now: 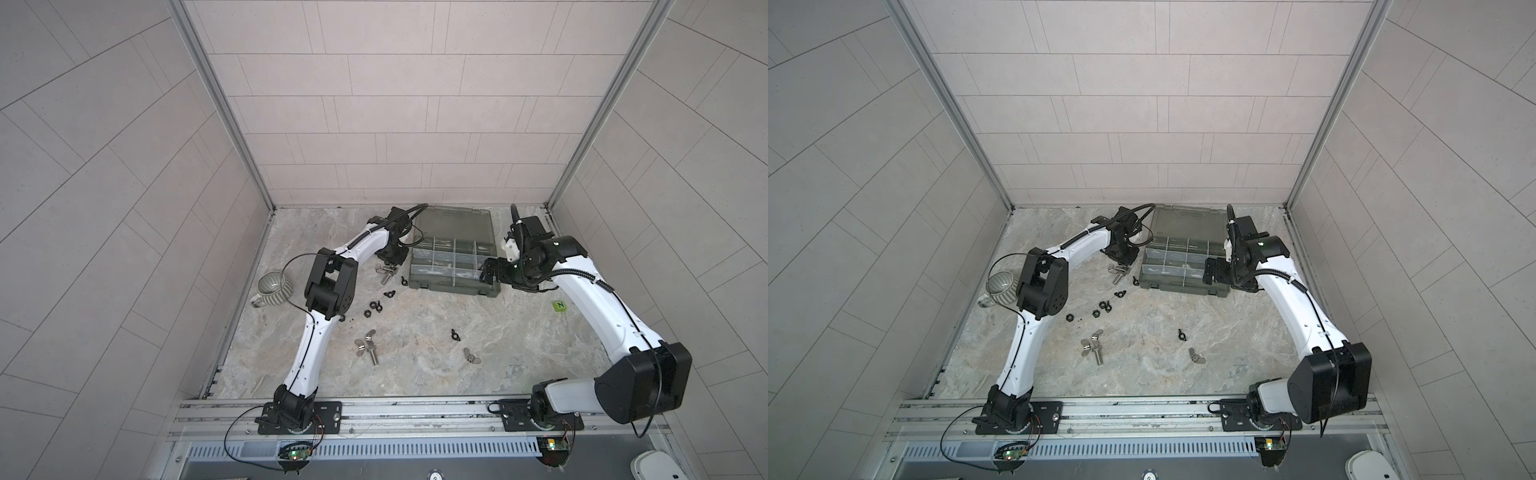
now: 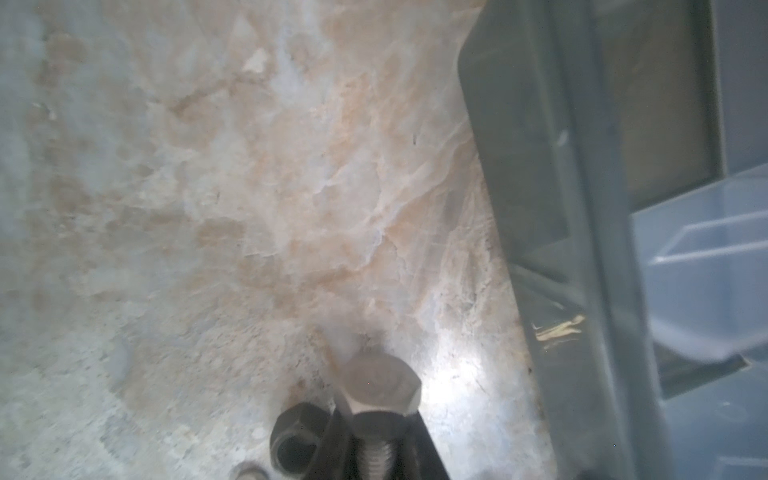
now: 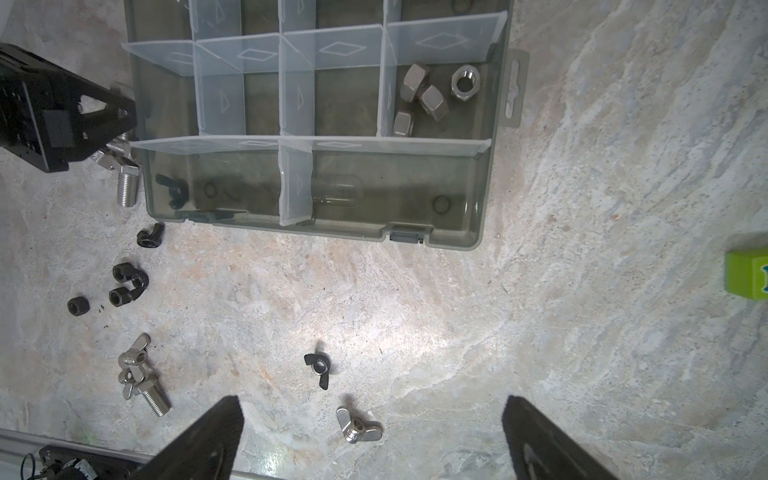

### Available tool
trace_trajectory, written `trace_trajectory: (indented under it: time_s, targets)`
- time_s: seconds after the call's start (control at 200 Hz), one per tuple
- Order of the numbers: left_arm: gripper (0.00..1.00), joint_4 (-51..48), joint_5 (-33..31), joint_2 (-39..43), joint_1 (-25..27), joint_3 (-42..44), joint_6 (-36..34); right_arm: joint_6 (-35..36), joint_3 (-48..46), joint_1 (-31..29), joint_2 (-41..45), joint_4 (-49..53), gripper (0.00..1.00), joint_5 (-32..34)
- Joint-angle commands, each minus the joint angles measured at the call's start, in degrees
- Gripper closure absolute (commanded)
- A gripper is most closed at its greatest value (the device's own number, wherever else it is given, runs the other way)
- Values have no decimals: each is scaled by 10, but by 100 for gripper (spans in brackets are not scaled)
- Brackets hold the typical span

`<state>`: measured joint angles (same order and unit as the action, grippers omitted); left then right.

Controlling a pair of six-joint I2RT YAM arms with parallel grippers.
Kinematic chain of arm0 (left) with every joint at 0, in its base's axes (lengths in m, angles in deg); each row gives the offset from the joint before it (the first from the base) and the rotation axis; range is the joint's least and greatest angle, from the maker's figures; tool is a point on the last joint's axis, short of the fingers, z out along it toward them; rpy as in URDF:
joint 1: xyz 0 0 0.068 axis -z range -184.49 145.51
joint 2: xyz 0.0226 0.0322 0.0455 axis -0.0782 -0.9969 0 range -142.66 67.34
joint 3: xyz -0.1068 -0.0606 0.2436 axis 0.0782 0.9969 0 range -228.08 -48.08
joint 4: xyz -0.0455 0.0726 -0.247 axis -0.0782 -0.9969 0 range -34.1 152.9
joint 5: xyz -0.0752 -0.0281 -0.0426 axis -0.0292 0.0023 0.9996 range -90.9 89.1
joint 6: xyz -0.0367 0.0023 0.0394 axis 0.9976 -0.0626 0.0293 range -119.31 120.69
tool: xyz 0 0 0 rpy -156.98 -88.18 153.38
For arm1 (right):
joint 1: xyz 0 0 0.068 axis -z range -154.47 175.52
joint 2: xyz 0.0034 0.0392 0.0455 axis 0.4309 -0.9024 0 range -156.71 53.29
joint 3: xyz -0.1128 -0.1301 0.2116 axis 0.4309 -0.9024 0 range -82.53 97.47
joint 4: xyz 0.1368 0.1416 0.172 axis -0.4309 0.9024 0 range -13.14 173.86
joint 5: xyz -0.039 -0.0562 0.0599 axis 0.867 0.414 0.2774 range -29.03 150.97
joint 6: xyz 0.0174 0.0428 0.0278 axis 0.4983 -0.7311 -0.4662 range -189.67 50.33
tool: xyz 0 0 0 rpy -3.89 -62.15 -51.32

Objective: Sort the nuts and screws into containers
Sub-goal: 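Lift the silver bolt with the left gripper and carry it over the box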

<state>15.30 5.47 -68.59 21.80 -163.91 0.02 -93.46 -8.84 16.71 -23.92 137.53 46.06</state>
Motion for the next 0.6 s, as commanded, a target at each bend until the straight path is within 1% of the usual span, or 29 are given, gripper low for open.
trace_trajectory:
  time_s: [0.0,0.23,0.325,0.44,0.595]
  targets:
    - [83,-32,-11,55,2,-34,8,1,-16,3,28,9,1,-2]
    - [83,-42,-4,98,13,-43,23,1,-56,3,82,-8,1,-7]
    - [83,-41,6,111,23,-45,40,-4,-79,3,110,-25,1,-6]
    - [83,-30,9,118,47,-39,65,-13,-102,3,146,-44,1,-2]
    - [83,-23,8,107,87,-43,73,-13,-105,2,159,-32,1,-5]
